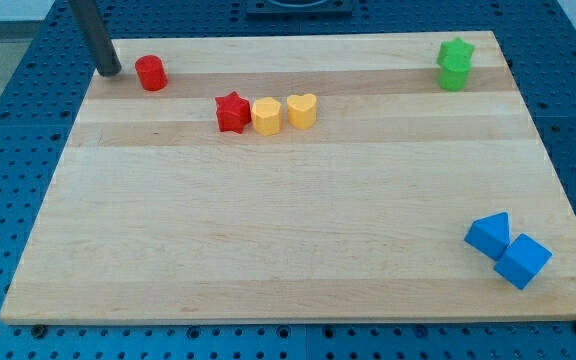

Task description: Point your arm to the top left

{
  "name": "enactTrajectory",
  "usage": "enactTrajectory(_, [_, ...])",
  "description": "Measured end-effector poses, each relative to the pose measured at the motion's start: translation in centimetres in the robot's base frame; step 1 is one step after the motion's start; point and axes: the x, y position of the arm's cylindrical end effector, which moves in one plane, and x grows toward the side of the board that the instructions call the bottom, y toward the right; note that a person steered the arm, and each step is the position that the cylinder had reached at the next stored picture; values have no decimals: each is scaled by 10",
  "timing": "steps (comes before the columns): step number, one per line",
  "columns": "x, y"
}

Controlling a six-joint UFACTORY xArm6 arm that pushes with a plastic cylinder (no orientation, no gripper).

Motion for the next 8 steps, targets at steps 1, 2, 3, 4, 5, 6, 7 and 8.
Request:
enactTrajectory(1, [38,12])
enactTrajectory(2, [60,14])
enactTrajectory(3, [22,3])
enactTrajectory(4, [-58,1])
enactTrajectory(5, [-84,5])
enactTrajectory(6, [-72,14])
enactTrajectory(7, [-72,14])
enactTrajectory(8, [-70,14])
